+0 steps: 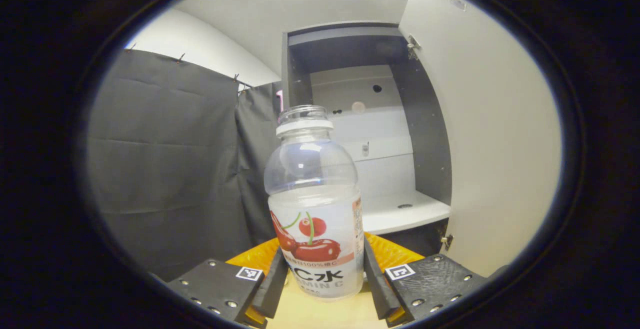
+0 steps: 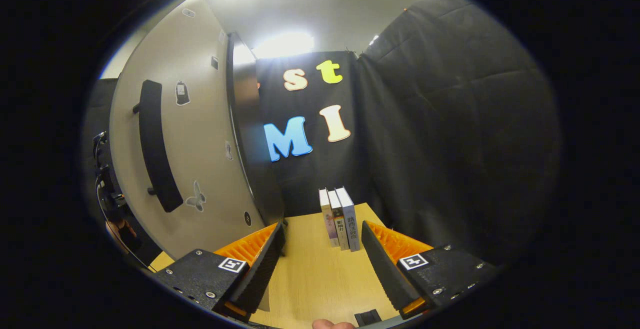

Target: Open the cabinet door with the right hand, grasp the bottle in the cabinet with the left hand and place it on the coaster, then close the cabinet door with the right hand.

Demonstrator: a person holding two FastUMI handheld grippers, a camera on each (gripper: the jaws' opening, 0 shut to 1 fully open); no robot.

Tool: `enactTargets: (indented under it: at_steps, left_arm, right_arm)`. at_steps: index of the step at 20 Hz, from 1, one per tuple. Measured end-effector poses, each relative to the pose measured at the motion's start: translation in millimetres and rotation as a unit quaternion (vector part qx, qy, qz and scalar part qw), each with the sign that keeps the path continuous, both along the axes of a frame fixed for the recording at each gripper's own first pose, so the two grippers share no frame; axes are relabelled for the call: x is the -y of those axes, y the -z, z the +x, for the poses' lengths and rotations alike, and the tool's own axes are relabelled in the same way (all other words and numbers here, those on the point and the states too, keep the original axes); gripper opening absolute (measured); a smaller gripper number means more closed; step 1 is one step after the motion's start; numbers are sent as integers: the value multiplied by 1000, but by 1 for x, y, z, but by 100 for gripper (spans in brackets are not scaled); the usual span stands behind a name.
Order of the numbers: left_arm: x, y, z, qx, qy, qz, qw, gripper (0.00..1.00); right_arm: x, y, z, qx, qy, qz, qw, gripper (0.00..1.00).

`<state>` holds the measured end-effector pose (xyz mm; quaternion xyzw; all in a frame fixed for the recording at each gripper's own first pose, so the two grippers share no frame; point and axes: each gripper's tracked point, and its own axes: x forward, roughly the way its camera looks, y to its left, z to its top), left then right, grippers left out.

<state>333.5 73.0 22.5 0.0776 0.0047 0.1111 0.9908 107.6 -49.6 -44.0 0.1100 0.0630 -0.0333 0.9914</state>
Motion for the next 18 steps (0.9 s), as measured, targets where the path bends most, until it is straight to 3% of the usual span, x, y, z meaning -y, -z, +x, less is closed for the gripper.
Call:
enactTargets:
  at_steps: [8, 14, 18]
  left_arm:
    - [-5, 4, 5, 19, -39, 3, 999, 75]
    - [-15, 18, 16, -5, -65, -13, 998, 74]
    - [-28, 20, 18, -2, -101, -16, 995, 74]
  right_arm:
    - [-28, 50, 20, -16, -24, -64, 997, 95]
    - [-65, 137, 14, -90, -56, -72, 992, 95]
    - [-73, 190, -3, -136, -76, -109, 982, 95]
